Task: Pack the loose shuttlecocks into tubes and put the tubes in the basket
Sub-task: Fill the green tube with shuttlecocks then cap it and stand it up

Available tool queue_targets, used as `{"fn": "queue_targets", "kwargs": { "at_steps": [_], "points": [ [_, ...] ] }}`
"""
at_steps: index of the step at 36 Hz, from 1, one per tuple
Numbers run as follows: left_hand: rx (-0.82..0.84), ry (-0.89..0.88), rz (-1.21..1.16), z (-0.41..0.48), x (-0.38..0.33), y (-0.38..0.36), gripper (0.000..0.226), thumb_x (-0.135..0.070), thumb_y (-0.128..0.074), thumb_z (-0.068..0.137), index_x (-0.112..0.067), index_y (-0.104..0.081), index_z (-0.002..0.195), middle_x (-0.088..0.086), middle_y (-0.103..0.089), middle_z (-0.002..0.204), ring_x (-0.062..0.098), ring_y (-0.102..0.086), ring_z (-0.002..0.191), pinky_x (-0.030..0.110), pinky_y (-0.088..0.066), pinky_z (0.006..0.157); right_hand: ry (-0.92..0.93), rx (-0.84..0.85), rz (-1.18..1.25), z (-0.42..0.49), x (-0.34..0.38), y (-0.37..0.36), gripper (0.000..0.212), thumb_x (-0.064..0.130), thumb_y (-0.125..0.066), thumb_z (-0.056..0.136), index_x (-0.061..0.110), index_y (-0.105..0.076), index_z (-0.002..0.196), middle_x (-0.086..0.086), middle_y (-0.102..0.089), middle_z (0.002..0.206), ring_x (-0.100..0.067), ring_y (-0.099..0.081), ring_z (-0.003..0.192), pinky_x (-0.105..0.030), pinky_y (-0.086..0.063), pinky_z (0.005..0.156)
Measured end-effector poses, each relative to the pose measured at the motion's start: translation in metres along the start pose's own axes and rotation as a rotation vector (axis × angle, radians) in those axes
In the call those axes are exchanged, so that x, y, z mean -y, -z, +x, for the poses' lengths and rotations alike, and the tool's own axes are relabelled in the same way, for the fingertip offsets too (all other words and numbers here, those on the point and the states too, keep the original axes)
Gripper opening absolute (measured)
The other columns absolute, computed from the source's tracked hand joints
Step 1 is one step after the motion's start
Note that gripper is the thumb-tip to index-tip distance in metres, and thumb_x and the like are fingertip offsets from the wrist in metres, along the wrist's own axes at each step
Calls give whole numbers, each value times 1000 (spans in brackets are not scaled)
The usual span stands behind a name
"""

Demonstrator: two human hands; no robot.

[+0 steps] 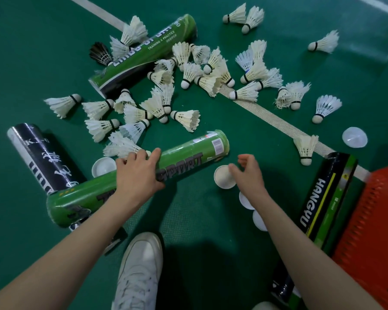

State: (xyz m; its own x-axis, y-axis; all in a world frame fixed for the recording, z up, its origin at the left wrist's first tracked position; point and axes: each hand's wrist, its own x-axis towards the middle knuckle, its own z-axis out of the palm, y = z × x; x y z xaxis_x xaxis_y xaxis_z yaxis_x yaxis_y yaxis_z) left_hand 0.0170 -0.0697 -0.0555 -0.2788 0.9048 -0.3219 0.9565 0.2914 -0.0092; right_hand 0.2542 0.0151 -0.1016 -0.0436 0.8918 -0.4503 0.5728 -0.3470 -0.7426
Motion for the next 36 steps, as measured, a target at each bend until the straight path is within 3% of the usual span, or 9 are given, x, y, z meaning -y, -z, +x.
{"fn": "queue_targets", "kwargs": {
  "at_steps": [4,11,13,16,19,26,30,33,36],
  "points": [
    [-4,3,-2,1,2,3,88,-57,-71,70,-29,-26,141,7,-48,126,30,-43,118,45,-33,97,171,239,-460,-9,-13,-11,68,35,-73,80,18,-41,138,-4,-36,137,-24,-23,131,-37,-23,110],
    [-6,-18,-31,-2,-1,6,90,-59,-70,70,-29,-25,142,7,-47,127,29,-43,118,44,-32,96,271,160,-647,-3,-23,-15,55,26,-65,86,18,-44,136,-5,-39,137,-25,-30,126,-32,-26,104],
    [-5,-26,-44,-3,-2,8,90,-58,-71,70,-29,-25,142,7,-47,127,29,-43,118,44,-32,96,206,13,-511,2,-18,-10,55,27,-66,82,16,-47,133,-8,-44,130,-27,-37,117,-35,-33,98],
    [-23,-54,-65,-4,-5,10,89,-57,-71,69,-30,-26,142,6,-48,125,28,-44,117,43,-32,96,30,-197,93,10,4,8,50,29,-61,82,20,-49,130,-7,-50,119,-22,-50,102,-37,-46,84],
    [-42,-92,-71,-5,-9,14,89,-57,-70,70,-31,-26,142,4,-48,124,27,-44,117,41,-32,95,-85,-169,608,18,28,28,35,25,-50,92,23,-53,127,-1,-56,112,-12,-52,90,-26,-42,72],
    [-74,-151,-98,-4,-17,22,87,-57,-67,72,-32,-24,144,1,-46,125,24,-43,116,39,-31,94,69,82,593,14,48,31,32,27,-33,102,28,-58,122,3,-69,101,-12,-66,86,-30,-50,75],
    [-79,-160,-101,-4,-12,22,88,-56,-68,72,-32,-25,145,1,-47,124,24,-43,115,39,-31,93,100,161,542,7,49,31,45,46,-27,102,30,-45,139,8,-65,119,-11,-62,110,-40,-43,103],
    [-94,-164,-128,-5,-10,21,87,-54,-71,70,-31,-30,144,1,-49,122,24,-44,112,40,-31,91,175,182,414,0,46,32,52,47,-41,97,29,-35,146,0,-58,131,-11,-59,115,-34,-43,104],
    [-116,-168,-124,-6,-9,21,86,-53,-73,68,-30,-36,142,3,-52,119,26,-47,110,40,-33,89,228,167,369,-4,41,32,55,31,-56,95,27,-35,146,1,-62,122,-9,-63,106,-30,-49,98]
  ]
}}
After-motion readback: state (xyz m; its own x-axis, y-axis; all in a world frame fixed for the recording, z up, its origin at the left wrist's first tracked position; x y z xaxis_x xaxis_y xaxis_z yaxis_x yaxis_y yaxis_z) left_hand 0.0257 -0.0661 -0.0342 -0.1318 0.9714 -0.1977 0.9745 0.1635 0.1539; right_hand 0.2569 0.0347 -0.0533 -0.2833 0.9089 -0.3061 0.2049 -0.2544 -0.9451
